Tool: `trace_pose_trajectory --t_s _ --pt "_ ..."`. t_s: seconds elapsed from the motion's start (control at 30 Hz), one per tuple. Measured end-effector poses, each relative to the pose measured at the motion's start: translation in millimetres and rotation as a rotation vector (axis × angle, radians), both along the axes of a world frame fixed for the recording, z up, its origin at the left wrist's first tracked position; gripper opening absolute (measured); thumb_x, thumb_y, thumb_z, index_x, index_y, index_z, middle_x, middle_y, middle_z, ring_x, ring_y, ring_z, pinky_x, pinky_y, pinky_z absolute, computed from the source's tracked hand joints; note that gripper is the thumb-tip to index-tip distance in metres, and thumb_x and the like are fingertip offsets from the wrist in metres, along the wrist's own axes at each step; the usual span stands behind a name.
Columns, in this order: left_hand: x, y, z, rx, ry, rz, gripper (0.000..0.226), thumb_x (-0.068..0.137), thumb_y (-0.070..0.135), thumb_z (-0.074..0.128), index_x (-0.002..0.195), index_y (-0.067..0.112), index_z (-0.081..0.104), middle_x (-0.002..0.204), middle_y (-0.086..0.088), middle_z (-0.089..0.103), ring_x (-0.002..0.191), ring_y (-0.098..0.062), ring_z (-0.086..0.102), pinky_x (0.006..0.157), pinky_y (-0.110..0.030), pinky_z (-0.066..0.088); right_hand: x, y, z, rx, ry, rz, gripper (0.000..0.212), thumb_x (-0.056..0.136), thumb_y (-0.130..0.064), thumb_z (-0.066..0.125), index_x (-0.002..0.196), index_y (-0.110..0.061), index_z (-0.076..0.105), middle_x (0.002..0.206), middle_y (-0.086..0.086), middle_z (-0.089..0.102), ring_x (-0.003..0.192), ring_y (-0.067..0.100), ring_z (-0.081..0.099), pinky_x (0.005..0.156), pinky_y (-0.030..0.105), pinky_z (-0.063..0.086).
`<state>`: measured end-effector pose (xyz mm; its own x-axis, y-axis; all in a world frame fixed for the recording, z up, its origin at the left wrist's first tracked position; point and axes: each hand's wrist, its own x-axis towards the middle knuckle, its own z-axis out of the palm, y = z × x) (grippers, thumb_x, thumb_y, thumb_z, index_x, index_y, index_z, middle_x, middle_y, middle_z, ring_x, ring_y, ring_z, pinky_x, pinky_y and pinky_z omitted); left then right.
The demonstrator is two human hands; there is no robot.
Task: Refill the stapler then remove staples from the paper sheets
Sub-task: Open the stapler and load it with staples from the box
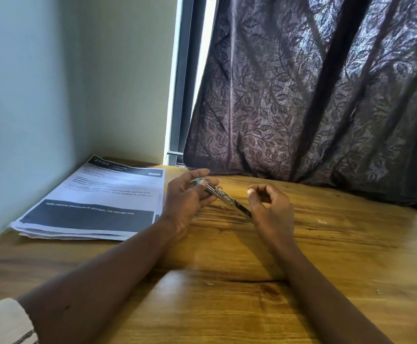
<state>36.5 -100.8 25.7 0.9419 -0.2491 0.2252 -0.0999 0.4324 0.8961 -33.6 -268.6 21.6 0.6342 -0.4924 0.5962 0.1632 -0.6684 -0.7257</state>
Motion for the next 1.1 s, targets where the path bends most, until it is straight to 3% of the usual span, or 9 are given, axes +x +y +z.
trace_pose_trajectory --t_s 0.13,0.27,0.37,0.47,0.53,0.63,0.73,0.9,1.1 --pt "-6.4 -5.4 -0.7 0.041 -0.031 -0.070 0.029 0.102 0.001 0.052 0.127 0.009 0.064 0.108 -0.009 0.078 0.100 -0.024 0.076 0.082 -0.034 0.063 -2.9 10.9 0.7 -0.122 -0.018 0.148 0.010 0.098 -0.030 0.062 0.098 -0.024 0.070 0.086 -0.011 0.070 0.084 0.001 0.065 0.072 0.013 0.048" --pt "-9.4 -7.3 -1.5 0.067 -0.054 -0.113 0.030 0.100 0.000 0.054 0.127 0.009 0.064 0.109 -0.006 0.079 0.102 -0.022 0.075 0.088 -0.038 0.062 -3.1 16.4 -1.2 -0.023 0.063 0.241 0.010 0.097 -0.035 0.064 0.098 -0.026 0.069 0.082 -0.007 0.072 0.077 0.003 0.067 0.065 0.018 0.052" --pt "-10.2 -5.3 -1.3 0.075 -0.075 -0.124 0.026 0.099 0.000 0.056 0.121 0.009 0.067 0.110 -0.007 0.078 0.106 -0.023 0.075 0.091 -0.041 0.061 -2.7 15.2 -0.9 -0.017 0.116 0.257 0.017 0.095 -0.045 0.064 0.101 -0.030 0.068 0.079 -0.004 0.073 0.069 0.008 0.067 0.060 0.028 0.055" --pt "-12.3 -6.1 -1.5 0.074 -0.095 -0.154 0.025 0.099 -0.001 0.055 0.119 0.007 0.068 0.111 -0.008 0.078 0.108 -0.023 0.074 0.087 -0.036 0.062 -2.6 14.3 -1.6 0.040 0.145 0.259 0.034 0.086 -0.066 0.061 0.100 -0.035 0.068 0.081 -0.006 0.074 0.070 0.012 0.070 0.066 0.047 0.062" --pt "-13.7 -6.9 -3.1 0.078 -0.120 -0.177 0.026 0.099 -0.001 0.055 0.121 0.007 0.068 0.114 -0.007 0.077 0.111 -0.022 0.073 0.090 -0.036 0.061 -2.3 13.0 -2.0 0.052 0.154 0.250 0.044 0.080 -0.076 0.059 0.098 -0.037 0.068 0.081 -0.008 0.074 0.072 0.013 0.071 0.067 0.051 0.061" --pt "-13.4 -6.4 -4.0 0.136 -0.188 -0.179 0.029 0.099 0.000 0.055 0.122 0.012 0.068 0.117 -0.003 0.077 0.114 -0.017 0.071 0.094 -0.034 0.058 -2.1 11.9 -0.8 0.029 0.176 0.232 0.045 0.079 -0.077 0.061 0.092 -0.035 0.070 0.080 -0.010 0.073 0.072 0.011 0.070 0.067 0.051 0.061" --pt "-11.5 -4.1 -2.8 0.176 -0.204 -0.166 0.029 0.100 0.002 0.055 0.121 0.015 0.069 0.116 0.002 0.077 0.114 -0.013 0.070 0.087 -0.028 0.056 -2.7 13.3 0.3 -0.008 0.196 0.226 0.047 0.079 -0.077 0.059 0.086 -0.033 0.074 0.079 -0.012 0.073 0.071 0.008 0.066 0.068 0.049 0.059" --pt "-9.0 -3.8 -3.3 0.179 -0.243 -0.143 0.027 0.099 0.002 0.058 0.122 0.010 0.069 0.115 -0.004 0.077 0.113 -0.020 0.071 0.097 -0.038 0.057 -1.6 11.6 4.4 0.107 0.226 0.261 0.048 0.076 -0.072 0.061 0.080 -0.027 0.075 0.072 -0.003 0.072 0.066 0.013 0.063 0.073 0.054 0.054" --pt "-12.1 -2.7 -1.4 0.225 -0.296 -0.181 0.026 0.099 0.001 0.057 0.120 0.010 0.068 0.114 -0.001 0.078 0.110 -0.014 0.072 0.079 -0.021 0.056 -2.9 12.2 6.2 0.131 0.289 0.278 0.058 0.071 -0.079 0.056 0.082 -0.025 0.074 0.077 0.001 0.074 0.078 0.025 0.069 0.078 0.062 0.056"
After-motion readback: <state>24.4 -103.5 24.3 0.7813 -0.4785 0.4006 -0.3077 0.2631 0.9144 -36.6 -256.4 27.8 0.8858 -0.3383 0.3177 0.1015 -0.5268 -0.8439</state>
